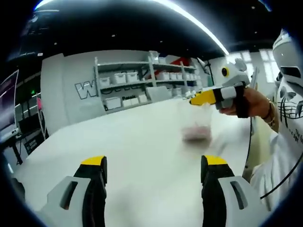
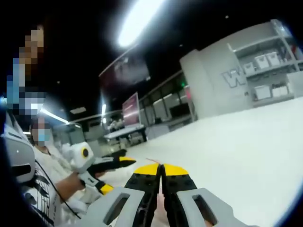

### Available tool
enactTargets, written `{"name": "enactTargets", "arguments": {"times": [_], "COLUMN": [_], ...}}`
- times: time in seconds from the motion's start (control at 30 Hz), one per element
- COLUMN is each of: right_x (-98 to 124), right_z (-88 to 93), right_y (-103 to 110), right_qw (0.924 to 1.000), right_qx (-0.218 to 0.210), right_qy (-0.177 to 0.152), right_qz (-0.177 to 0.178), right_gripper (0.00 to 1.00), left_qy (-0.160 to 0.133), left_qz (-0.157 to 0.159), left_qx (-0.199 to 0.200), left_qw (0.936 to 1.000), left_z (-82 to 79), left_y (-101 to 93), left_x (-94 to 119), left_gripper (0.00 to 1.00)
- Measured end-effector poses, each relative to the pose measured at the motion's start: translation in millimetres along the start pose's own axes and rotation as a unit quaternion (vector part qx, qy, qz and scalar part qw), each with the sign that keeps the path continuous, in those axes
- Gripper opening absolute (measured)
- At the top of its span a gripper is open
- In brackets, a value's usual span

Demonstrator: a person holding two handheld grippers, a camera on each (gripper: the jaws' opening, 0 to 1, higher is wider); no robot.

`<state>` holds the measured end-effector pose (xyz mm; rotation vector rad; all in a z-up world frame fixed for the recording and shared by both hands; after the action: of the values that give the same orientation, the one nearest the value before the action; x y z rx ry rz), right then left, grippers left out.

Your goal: Open the resealable bag by pulling the two sides of the seal apart until the entire bag opening is separated and visibly accessible.

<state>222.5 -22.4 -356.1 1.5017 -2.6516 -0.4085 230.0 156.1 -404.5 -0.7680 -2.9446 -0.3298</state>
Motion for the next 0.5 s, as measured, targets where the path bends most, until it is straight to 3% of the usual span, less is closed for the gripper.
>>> {"name": "enactTargets", "arguments": {"times": [0.13,0.5], "right_x": [2,6], "right_z": [-6.1,-20.2], "right_y": [-1,-5], "right_qw": [1.0000,0.9998], "right_qx": [-0.002,0.000], "right_qy": [-0.008,-0.019], "right_qz": [0.001,0.005], "right_gripper": [0.00,0.00], "left_qy": [0.013,0.029], "left_qz": [-0.008,-0.019], "left_qx": [0.028,0.046], "left_qw": [0.9995,0.9983], "left_z": [1.6,3.7], "left_y": [2.4,6.9], "left_x": [2,7], "left_gripper": [0.92,0.98]}}
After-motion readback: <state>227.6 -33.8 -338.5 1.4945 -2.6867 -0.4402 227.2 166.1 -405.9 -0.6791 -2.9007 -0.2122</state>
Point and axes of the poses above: the point that each gripper's makers call its tool centre point, and the gripper's own axes: x roughly backward along the fingers, y roughly to its left, z roughly out of its underside, the point moved 4 cm from there along x, roughly backward along the fingers, and after that the axes turned 14 degrees about -z, right-handed, at the moved point
